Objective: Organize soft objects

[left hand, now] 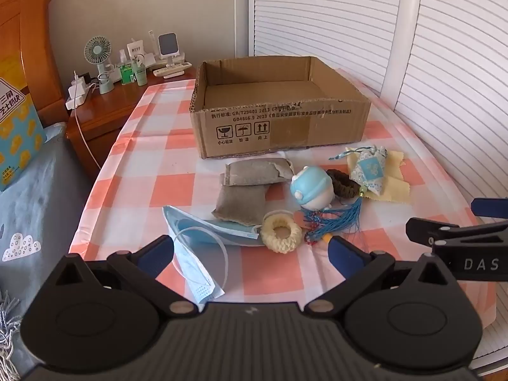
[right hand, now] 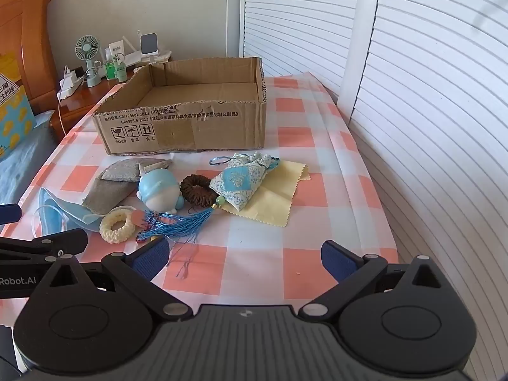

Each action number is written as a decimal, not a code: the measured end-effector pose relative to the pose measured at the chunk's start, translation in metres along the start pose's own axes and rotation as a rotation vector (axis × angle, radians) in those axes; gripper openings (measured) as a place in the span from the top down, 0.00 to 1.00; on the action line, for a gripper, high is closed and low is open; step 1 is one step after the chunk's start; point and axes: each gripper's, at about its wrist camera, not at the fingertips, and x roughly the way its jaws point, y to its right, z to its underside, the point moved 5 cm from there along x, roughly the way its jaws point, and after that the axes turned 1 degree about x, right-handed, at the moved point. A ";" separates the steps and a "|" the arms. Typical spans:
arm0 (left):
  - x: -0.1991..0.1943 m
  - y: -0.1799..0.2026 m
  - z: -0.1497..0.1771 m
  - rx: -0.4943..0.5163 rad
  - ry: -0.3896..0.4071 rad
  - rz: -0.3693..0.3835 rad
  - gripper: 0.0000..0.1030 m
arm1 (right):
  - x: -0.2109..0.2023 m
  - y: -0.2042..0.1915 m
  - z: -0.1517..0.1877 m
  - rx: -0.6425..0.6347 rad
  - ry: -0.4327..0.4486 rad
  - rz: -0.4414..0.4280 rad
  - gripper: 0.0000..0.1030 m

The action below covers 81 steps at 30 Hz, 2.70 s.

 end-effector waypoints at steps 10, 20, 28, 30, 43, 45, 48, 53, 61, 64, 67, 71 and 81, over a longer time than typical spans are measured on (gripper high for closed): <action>-0.002 0.001 -0.001 -0.004 -0.002 0.013 0.00 | -0.001 0.000 0.000 0.005 0.001 0.004 0.00; -0.002 0.001 0.000 -0.009 -0.004 0.021 0.00 | -0.001 0.001 -0.001 0.007 0.004 0.002 0.00; -0.002 0.001 -0.001 -0.007 -0.005 0.022 0.00 | -0.003 0.000 -0.002 0.005 0.006 0.002 0.00; -0.002 0.001 -0.001 -0.008 -0.005 0.023 0.00 | -0.002 0.000 -0.002 0.005 0.006 0.001 0.00; -0.004 0.002 -0.003 -0.010 -0.005 0.025 0.00 | -0.004 0.000 -0.005 0.002 0.010 0.002 0.00; -0.004 0.002 -0.003 -0.009 -0.004 0.024 0.00 | -0.004 0.000 -0.005 0.001 0.010 0.002 0.00; -0.004 0.001 -0.003 -0.010 -0.005 0.024 0.00 | -0.004 0.000 -0.005 0.001 0.010 0.002 0.00; -0.004 0.001 -0.003 -0.009 -0.003 0.025 0.00 | -0.004 -0.001 -0.005 0.001 0.011 0.002 0.00; -0.005 0.003 -0.005 -0.008 0.001 0.027 0.00 | -0.004 -0.001 -0.005 -0.002 0.012 0.004 0.00; -0.004 0.002 -0.004 -0.009 0.001 0.028 0.00 | -0.004 -0.001 -0.005 -0.001 0.012 0.003 0.00; -0.004 0.002 -0.004 -0.009 0.002 0.028 0.00 | -0.004 -0.001 -0.005 -0.002 0.012 0.004 0.00; -0.004 0.003 -0.004 -0.004 0.008 0.028 0.00 | -0.004 -0.001 -0.005 -0.003 0.014 0.002 0.00; 0.001 0.001 -0.005 0.030 0.022 0.035 0.00 | 0.001 -0.001 -0.008 -0.027 0.032 0.001 0.00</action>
